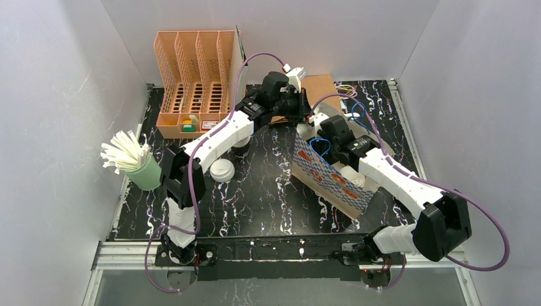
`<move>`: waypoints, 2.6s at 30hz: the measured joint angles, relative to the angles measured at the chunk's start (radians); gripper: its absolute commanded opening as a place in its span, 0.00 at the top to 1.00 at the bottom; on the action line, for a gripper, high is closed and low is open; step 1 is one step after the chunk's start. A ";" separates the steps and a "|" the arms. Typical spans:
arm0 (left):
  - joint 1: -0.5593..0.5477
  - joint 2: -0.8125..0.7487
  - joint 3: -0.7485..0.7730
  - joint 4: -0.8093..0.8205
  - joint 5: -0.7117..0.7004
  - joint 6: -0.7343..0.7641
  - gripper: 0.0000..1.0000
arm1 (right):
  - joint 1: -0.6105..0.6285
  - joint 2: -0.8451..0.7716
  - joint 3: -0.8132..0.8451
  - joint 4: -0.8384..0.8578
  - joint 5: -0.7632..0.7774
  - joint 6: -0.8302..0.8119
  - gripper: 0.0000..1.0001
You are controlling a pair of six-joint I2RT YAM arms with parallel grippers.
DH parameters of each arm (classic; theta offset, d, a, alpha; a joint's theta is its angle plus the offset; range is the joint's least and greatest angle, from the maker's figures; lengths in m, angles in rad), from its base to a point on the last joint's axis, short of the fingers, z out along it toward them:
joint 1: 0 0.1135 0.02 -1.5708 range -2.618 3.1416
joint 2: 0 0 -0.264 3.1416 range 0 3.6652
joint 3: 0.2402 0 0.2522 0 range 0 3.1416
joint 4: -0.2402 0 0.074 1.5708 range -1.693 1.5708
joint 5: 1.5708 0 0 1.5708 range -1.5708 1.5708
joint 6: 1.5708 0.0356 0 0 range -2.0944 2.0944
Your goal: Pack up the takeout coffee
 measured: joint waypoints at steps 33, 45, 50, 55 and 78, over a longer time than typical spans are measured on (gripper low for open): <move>-0.015 -0.068 -0.056 -0.008 -0.020 0.016 1.00 | 0.000 -0.003 0.123 -0.084 0.021 0.001 0.02; -0.019 -0.068 -0.043 -0.031 -0.034 0.063 1.00 | 0.000 -0.189 0.149 -0.096 -0.013 -0.010 0.02; -0.019 -0.077 -0.010 -0.045 -0.053 0.089 1.00 | 0.000 -0.325 0.108 -0.088 -0.021 -0.001 0.05; -0.019 -0.113 -0.011 -0.050 -0.068 0.090 1.00 | 0.000 -0.441 0.041 -0.081 -0.023 0.024 0.05; 0.034 -0.310 -0.200 -0.210 -0.411 0.054 0.95 | 0.000 -0.259 0.259 -0.032 -0.024 0.058 0.08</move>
